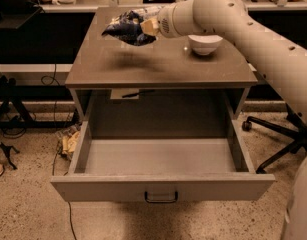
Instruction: Place blue chip bag into top drawer
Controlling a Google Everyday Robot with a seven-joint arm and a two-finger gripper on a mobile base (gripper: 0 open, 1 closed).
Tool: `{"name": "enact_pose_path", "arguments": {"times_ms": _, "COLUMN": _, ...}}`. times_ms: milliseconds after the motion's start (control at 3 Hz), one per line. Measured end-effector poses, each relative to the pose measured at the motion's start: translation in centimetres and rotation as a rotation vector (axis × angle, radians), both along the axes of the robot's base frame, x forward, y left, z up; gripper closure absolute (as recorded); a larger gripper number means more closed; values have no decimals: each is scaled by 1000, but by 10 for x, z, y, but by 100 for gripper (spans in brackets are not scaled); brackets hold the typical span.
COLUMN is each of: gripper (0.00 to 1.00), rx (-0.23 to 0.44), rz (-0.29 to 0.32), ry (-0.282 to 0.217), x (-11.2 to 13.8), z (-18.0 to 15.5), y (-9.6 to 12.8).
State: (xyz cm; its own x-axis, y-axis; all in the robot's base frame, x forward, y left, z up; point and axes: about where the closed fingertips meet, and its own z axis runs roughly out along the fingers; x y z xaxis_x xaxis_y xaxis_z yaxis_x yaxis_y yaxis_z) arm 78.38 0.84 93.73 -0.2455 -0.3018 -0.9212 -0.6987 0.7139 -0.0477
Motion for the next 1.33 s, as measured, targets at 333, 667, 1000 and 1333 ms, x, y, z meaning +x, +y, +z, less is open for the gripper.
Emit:
{"name": "enact_pose_path", "arguments": {"times_ms": 333, "gripper": 100, "rx": 3, "rz": 65, "ry": -32, "x": -45, "z": 16, "y": -6}}
{"name": "enact_pose_path", "arguments": {"times_ms": 667, "gripper": 100, "rx": -20, "rz": 138, "ry": -21, "x": -119, "z": 16, "y": -24}}
{"name": "enact_pose_path", "arguments": {"times_ms": 1000, "gripper": 100, "rx": -51, "rz": 130, "ry": 60, "x": -178, "z": -3, "y": -66}}
{"name": "enact_pose_path", "arguments": {"times_ms": 1333, "gripper": 100, "rx": -88, "rz": 73, "ry": 195, "x": -220, "z": -40, "y": -105}}
